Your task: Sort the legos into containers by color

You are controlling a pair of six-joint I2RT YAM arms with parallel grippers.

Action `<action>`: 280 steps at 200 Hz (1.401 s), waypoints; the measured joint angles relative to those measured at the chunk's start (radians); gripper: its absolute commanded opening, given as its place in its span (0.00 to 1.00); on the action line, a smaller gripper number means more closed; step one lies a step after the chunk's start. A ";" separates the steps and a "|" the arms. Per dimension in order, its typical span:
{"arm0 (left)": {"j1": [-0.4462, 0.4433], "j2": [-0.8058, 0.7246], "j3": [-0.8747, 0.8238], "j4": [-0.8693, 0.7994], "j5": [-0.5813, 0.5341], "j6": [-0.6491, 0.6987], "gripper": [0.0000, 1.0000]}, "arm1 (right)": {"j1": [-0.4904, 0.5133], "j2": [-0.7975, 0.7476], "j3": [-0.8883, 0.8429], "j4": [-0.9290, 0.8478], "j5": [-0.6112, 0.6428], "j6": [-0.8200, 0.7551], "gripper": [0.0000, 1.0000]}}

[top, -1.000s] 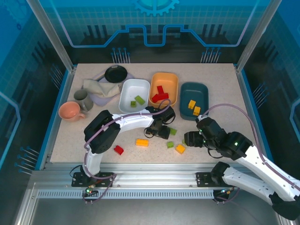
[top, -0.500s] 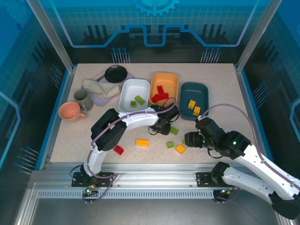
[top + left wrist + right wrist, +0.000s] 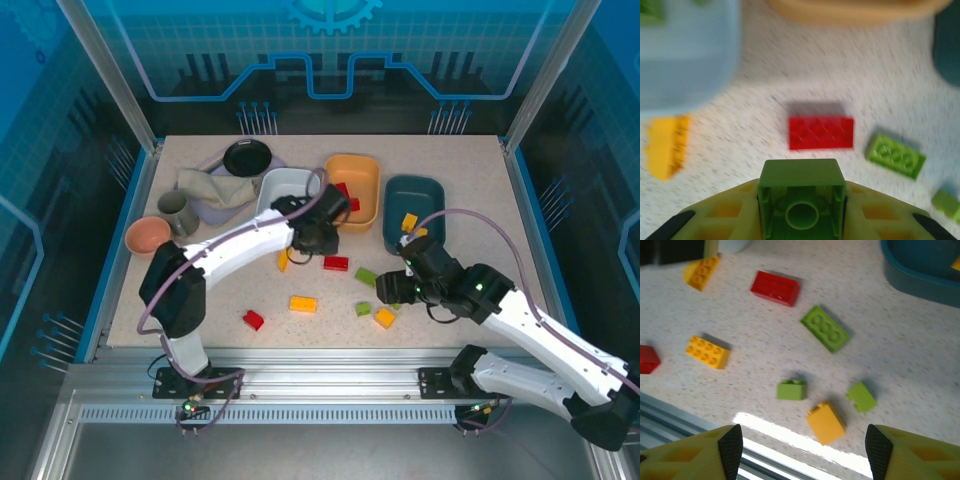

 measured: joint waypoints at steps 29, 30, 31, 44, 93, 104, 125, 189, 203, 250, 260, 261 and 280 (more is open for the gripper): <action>0.149 0.026 0.022 0.020 -0.007 -0.021 0.30 | 0.000 0.068 0.010 0.136 -0.069 -0.040 0.72; 0.156 0.030 0.024 0.021 -0.007 -0.022 0.30 | 0.000 0.068 0.010 0.140 -0.072 -0.041 0.72; 0.158 0.032 0.025 0.021 -0.006 -0.023 0.30 | 0.000 0.069 0.010 0.145 -0.074 -0.043 0.72; 0.206 0.075 0.056 0.031 -0.007 -0.027 0.31 | 0.000 0.075 0.003 0.232 -0.089 -0.060 0.73; 0.317 0.325 0.306 0.038 -0.006 -0.053 0.33 | 0.000 0.137 0.007 0.433 -0.097 -0.096 0.74; 0.336 0.381 0.364 0.037 -0.006 -0.055 0.34 | 0.000 0.163 0.016 0.444 -0.099 -0.099 0.74; 0.368 0.469 0.451 0.028 -0.002 -0.068 0.38 | 0.000 0.186 0.023 0.453 -0.099 -0.104 0.74; 0.403 0.553 0.529 -0.001 0.063 -0.093 0.66 | 0.001 0.259 0.046 0.419 -0.115 -0.144 0.75; 0.397 0.533 0.521 -0.003 0.068 -0.098 0.68 | 0.008 0.301 0.057 0.403 -0.117 -0.168 0.75; 0.370 0.163 0.222 0.001 0.077 -0.124 0.70 | 0.102 0.524 0.180 0.370 -0.114 -0.233 0.74; 0.359 0.036 0.128 0.010 0.073 -0.136 0.70 | 0.132 0.569 0.210 0.371 -0.114 -0.246 0.74; 0.359 0.027 0.121 0.010 0.073 -0.136 0.70 | 0.135 0.572 0.212 0.372 -0.114 -0.246 0.74; 0.341 -0.222 -0.061 0.007 0.058 -0.180 0.71 | 0.208 0.658 0.278 0.375 -0.118 -0.275 0.74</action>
